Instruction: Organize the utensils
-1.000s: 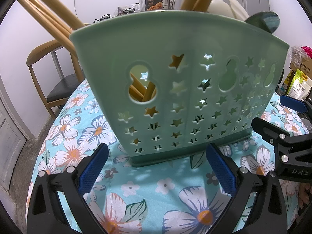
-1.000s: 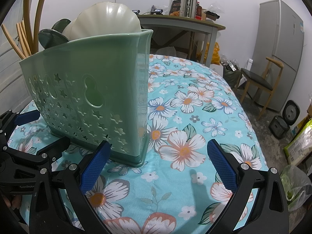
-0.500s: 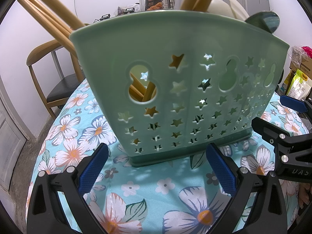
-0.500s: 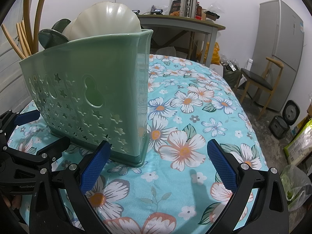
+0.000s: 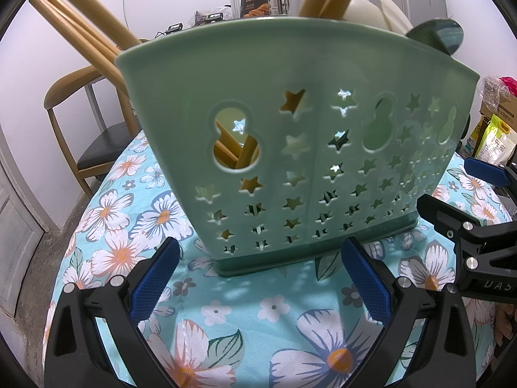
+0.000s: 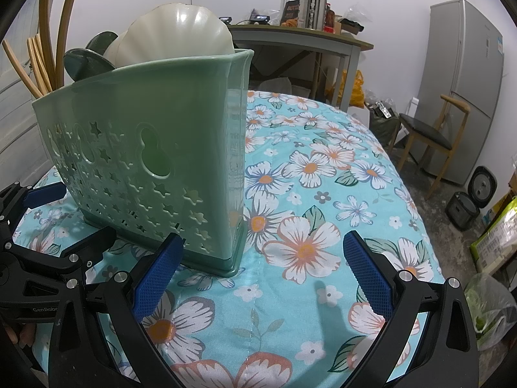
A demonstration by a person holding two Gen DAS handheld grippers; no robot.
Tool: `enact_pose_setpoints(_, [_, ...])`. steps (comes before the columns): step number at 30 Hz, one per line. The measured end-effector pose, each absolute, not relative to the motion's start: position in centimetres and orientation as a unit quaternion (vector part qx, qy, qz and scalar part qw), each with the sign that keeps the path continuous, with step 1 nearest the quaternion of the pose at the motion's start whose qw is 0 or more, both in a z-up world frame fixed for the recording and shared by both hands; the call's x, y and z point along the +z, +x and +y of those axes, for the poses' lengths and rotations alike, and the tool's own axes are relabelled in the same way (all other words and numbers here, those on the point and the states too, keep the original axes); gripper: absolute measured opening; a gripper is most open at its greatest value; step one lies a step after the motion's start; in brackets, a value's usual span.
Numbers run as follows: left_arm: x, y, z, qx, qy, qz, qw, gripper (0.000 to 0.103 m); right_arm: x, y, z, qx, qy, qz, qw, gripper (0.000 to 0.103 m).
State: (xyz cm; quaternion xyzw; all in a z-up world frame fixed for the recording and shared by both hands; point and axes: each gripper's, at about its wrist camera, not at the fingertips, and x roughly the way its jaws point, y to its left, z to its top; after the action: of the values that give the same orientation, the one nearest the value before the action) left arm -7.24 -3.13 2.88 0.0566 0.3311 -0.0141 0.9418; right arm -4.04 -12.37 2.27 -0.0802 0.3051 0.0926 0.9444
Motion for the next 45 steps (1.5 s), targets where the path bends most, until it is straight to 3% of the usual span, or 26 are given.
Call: enact_pose_setpoints(45, [2.81, -7.21, -3.14, -0.018, 0.055, 0.335, 0.941, 0.098, 2.23, -3.92, -12.44, 0.094, -0.077, 0.309, 0.943, 0.096])
